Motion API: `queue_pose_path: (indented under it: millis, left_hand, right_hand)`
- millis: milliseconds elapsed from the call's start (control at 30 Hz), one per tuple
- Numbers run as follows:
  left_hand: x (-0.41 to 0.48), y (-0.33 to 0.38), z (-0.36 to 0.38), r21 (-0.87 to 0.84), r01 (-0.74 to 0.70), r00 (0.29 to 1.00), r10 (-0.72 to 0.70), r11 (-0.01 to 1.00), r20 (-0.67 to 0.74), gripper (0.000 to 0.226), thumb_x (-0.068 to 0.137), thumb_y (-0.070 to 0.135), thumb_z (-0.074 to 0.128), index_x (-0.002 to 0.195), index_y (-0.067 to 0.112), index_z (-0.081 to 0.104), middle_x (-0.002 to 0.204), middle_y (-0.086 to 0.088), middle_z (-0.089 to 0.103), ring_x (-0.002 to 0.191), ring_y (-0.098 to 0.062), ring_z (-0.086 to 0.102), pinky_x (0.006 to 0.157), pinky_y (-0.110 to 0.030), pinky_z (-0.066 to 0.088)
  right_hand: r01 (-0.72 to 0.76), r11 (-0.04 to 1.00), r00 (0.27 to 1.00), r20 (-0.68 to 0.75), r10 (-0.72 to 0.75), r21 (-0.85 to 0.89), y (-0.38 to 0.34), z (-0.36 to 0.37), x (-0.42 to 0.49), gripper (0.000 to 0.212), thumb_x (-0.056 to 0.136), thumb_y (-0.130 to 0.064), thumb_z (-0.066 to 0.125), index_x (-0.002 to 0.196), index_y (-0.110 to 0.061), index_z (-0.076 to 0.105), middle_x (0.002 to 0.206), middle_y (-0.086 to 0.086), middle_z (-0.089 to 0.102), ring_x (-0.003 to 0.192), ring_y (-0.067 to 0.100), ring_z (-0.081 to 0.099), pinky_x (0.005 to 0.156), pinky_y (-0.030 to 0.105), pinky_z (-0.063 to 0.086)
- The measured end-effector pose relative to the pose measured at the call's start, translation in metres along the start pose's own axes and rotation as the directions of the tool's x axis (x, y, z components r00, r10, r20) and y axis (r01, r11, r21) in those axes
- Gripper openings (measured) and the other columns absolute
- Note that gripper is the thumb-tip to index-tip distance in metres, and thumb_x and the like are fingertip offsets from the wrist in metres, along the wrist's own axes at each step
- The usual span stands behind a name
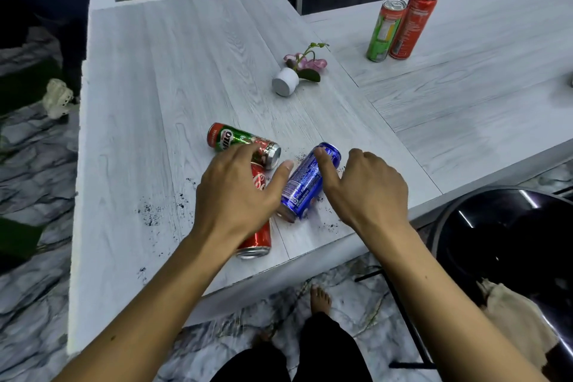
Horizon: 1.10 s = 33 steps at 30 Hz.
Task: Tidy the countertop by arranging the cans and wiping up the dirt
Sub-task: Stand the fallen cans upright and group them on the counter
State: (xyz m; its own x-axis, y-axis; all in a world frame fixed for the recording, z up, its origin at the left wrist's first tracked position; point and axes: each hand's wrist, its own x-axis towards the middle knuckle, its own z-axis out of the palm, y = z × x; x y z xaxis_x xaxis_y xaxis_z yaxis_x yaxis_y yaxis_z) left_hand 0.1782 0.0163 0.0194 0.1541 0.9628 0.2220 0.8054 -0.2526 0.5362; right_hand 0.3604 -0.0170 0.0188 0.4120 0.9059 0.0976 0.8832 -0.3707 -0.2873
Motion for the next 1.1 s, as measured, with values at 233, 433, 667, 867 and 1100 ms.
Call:
queue_pose_path:
  millis: [233,433,667,867,1100]
  left_hand:
    - [-0.014,-0.022,-0.004,0.017,0.131,0.991,-0.131,0.991,0.015,0.061,0.089,0.069,0.06,0.114,0.015,0.068,0.111,-0.006,0.069,0.092,-0.02,0.06,0.078,-0.028,0.043]
    - [-0.02,-0.023,0.001,0.077,0.199,0.98,-0.198,0.977,-0.018,0.076,0.085,0.075,0.058,0.117,0.007,0.067,0.111,-0.01,0.067,0.089,-0.02,0.055,0.076,-0.029,0.039]
    - [-0.023,-0.028,0.004,0.141,0.261,0.96,-0.272,0.955,0.065,0.078,0.081,0.075,0.065,0.112,0.003,0.068,0.1,-0.012,0.068,0.082,-0.024,0.06,0.069,-0.029,0.042]
    - [-0.02,-0.029,0.005,0.116,0.334,0.92,-0.35,0.936,0.176,0.062,0.079,0.075,0.068,0.094,0.015,0.069,0.089,-0.006,0.072,0.069,-0.019,0.06,0.062,-0.026,0.046]
    - [-0.017,-0.035,0.006,0.088,0.379,0.901,-0.389,0.921,0.195,0.059,0.079,0.071,0.072,0.094,0.014,0.073,0.084,-0.002,0.071,0.07,-0.017,0.064,0.056,-0.023,0.045]
  right_hand:
    - [-0.085,0.996,0.994,0.066,0.083,0.025,-0.008,0.007,-0.01,0.065,0.097,-0.074,0.027,0.063,-0.019,0.037,0.063,-0.003,0.036,0.065,0.03,0.044,0.062,0.036,0.032]
    - [-0.169,0.983,0.981,0.112,0.16,0.077,-0.011,0.017,-0.004,0.067,0.093,-0.08,0.028,0.064,-0.021,0.038,0.068,-0.001,0.037,0.072,0.031,0.047,0.065,0.037,0.035]
    - [-0.223,0.969,0.962,0.186,0.201,0.105,-0.019,0.027,0.009,0.074,0.082,-0.088,0.042,0.092,-0.017,0.062,0.085,0.003,0.055,0.078,0.029,0.054,0.065,0.033,0.038]
    - [-0.325,0.918,0.926,0.273,0.26,0.227,-0.018,0.027,0.016,0.073,0.069,-0.084,0.065,0.099,-0.017,0.067,0.095,0.004,0.065,0.085,0.027,0.065,0.066,0.032,0.047]
    - [-0.423,0.825,0.878,0.396,0.27,0.375,-0.016,0.025,0.019,0.048,0.068,-0.06,0.077,0.084,-0.016,0.064,0.081,0.004,0.071,0.061,0.022,0.072,0.063,0.04,0.065]
